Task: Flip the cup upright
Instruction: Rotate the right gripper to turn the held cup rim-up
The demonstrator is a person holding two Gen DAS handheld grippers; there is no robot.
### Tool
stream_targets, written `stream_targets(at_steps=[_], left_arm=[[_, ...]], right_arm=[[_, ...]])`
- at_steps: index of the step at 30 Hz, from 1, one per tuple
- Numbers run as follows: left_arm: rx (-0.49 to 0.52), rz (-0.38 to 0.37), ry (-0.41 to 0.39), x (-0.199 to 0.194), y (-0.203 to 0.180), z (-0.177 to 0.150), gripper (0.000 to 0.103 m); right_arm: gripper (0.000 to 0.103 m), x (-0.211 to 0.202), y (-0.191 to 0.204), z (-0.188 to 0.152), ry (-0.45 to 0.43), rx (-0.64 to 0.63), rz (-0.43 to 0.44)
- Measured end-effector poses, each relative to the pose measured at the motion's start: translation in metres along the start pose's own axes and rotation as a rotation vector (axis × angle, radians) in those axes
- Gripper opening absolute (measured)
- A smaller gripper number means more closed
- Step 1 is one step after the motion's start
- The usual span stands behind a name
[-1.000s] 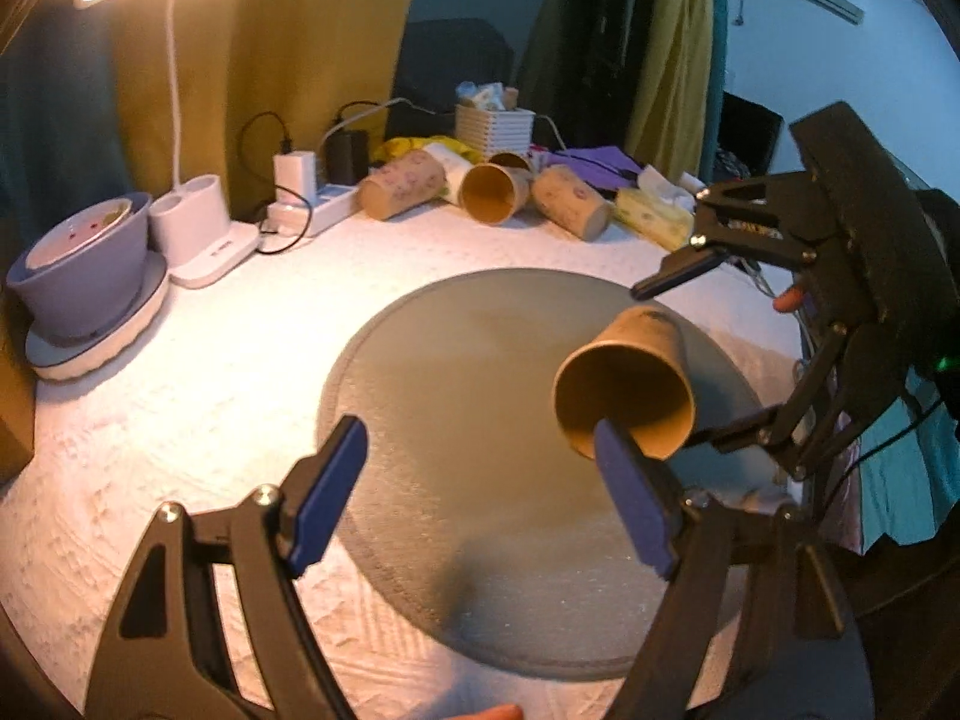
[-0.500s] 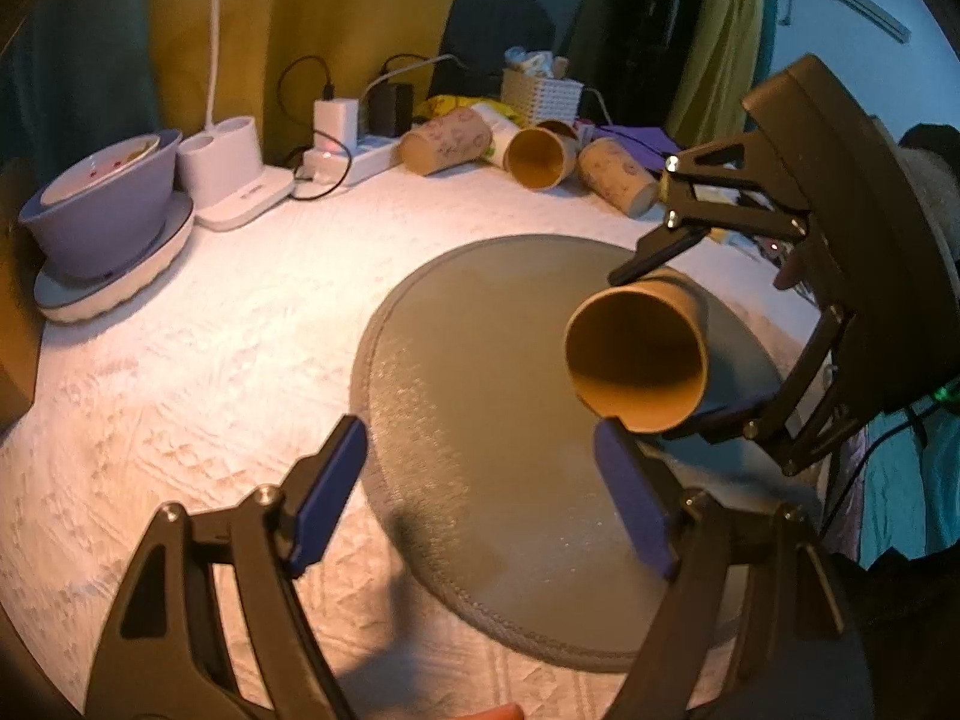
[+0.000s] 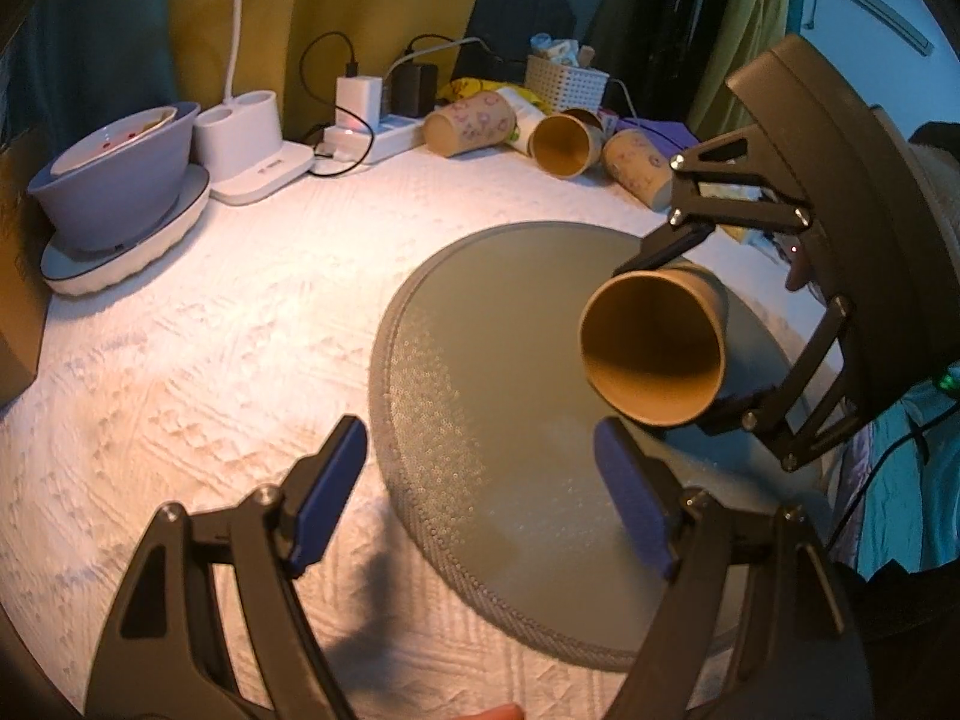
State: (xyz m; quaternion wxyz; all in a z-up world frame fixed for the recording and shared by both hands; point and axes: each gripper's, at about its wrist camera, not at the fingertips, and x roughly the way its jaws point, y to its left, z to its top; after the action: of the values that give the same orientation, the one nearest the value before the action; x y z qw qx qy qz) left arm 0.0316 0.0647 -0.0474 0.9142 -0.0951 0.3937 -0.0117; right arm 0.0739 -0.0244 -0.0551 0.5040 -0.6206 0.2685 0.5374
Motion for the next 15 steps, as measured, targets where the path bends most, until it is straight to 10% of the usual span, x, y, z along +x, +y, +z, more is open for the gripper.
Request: stream_targets(at_steps=[15], left_arm=[[-0.049,0.001,-0.089,-0.016,0.008,0.003,0.079]], right_arm=[[0.075,-0.019,-0.013,-0.003,-0.106,0.132,-0.044]])
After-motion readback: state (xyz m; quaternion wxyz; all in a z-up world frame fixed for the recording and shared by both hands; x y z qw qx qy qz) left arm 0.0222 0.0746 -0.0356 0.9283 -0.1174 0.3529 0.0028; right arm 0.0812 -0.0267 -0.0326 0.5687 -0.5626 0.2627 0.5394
